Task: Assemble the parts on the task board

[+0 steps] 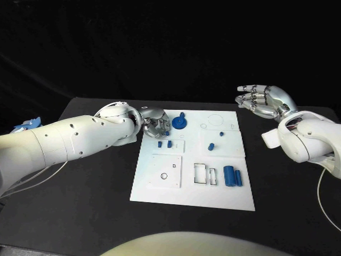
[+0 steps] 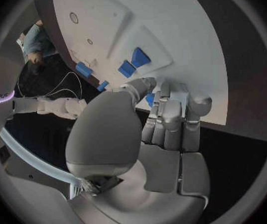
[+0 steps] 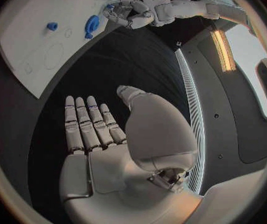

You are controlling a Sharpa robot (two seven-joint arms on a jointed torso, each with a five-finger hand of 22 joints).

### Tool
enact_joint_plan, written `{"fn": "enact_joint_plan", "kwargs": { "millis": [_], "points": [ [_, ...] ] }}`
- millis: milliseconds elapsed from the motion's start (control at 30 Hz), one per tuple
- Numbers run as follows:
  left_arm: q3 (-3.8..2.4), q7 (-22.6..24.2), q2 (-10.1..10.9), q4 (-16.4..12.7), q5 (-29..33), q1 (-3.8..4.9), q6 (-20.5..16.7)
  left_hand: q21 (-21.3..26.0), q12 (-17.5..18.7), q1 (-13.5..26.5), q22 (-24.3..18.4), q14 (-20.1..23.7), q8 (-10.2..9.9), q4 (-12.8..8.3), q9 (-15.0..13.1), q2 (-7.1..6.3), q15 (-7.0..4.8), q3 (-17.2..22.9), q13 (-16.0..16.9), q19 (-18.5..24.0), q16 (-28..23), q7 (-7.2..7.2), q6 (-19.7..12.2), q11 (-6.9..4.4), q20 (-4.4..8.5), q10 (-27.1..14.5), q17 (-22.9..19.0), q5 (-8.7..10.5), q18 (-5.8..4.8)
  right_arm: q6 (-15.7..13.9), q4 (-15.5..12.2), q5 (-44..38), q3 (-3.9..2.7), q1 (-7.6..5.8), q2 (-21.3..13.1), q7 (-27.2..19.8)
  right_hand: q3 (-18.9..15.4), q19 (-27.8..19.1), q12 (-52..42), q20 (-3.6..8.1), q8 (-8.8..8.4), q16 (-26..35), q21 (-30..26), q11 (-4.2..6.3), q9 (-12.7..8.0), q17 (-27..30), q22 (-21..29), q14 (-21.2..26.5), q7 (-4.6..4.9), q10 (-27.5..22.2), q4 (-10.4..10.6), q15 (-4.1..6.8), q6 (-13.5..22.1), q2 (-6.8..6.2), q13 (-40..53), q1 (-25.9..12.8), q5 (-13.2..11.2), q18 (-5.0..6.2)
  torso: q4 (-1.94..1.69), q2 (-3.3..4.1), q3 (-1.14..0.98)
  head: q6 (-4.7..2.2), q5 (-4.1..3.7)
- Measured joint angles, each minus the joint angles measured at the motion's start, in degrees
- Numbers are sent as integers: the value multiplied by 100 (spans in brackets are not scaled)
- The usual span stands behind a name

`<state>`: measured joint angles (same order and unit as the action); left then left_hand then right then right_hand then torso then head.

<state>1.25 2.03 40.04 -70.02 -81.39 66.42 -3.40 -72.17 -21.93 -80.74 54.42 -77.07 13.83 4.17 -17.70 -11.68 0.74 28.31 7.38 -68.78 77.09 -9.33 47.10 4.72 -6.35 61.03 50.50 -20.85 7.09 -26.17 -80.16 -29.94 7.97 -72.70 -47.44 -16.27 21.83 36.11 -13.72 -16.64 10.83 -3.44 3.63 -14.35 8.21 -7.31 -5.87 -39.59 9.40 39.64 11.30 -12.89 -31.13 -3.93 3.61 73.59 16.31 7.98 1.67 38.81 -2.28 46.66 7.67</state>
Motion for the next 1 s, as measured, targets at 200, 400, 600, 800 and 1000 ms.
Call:
{"fn": "enact_joint_plan", "kwargs": {
  "millis": [200, 400, 600, 800, 1000],
  "points": [
    [0, -30, 40, 24, 9, 0, 5, 10, 0, 0, -12, 0, 0, 0, 6, 0, 0, 0, 5, 12, 0, 0, 0, 0, -12, 0, -5, 0, 0, 41, 7, -2, 1, 7, 1, 21, 30, 530, 22, 17, 0, -141, 96, 17, 30, -89, -63, -661, 13, 113, -176, 50, -162, -13, 4, 12, -34, 0, 2, -3, -4, 3, -2],
    [-13, -36, 192, 39, 55, 0, -12, 68, 30, 0, -114, 63, 0, 0, 4, 0, -2, 0, 17, 82, -38, 1, 1, 0, 0, 0, -175, 0, 1, 169, 43, -107, 1, 9, -9, 115, 297, 1365, -331, 127, 463, -789, 556, 305, 290, -327, -218, -1743, 181, 1095, -644, 402, -1334, -150, 28, 304, -280, 178, 3, -8, -2, -10, -26],
    [-61, -4, 496, -24, 634, 17, -193, 587, 30, 0, -899, 578, 129, 34, -55, 0, 56, -34, 91, 632, -538, -47, 279, 96, -36, -56, -1194, 0, 188, 561, 90, -793, 1, 9, -7, 382, 640, 1947, -386, 450, 637, -1276, 1101, 519, 345, -735, -499, -2544, 255, 1768, -1009, 713, -1660, -226, 28, 378, -305, 178, 3, -13, 0, -96, -221],
    [-74, 257, 798, -284, 2331, 35, -552, 1646, -95, 436, -1995, 1438, 129, 417, -45, 46, 165, -307, 175, 1387, -1479, -103, 246, 182, -155, -336, -2279, 0, 267, 964, 63, -2255, 0, 5, 18, 816, 388, 2584, -478, 867, 755, -2136, 2189, 790, 369, -1408, -1217, -3613, 157, 2282, -1338, 1084, -1913, -250, 134, 403, -338, 179, -5, -7, 7, -213, -509],
    [-75, 877, 993, -582, 4272, 33, -749, 2149, -248, 610, -2327, 1658, 129, 816, -35, 39, 224, -593, 261, 1444, -1699, -144, 206, 214, -195, -443, -2438, 0, 267, 1178, 22, -3757, 0, 5, 77, 1261, 396, 2934, -453, 1073, 755, -3313, 3147, 923, 358, -2318, -1917, -4308, 91, 2456, -1367, 1271, -1978, -399, 254, 215, -399, 178, -10, 3, 15, -298, -685]
  ]
}}
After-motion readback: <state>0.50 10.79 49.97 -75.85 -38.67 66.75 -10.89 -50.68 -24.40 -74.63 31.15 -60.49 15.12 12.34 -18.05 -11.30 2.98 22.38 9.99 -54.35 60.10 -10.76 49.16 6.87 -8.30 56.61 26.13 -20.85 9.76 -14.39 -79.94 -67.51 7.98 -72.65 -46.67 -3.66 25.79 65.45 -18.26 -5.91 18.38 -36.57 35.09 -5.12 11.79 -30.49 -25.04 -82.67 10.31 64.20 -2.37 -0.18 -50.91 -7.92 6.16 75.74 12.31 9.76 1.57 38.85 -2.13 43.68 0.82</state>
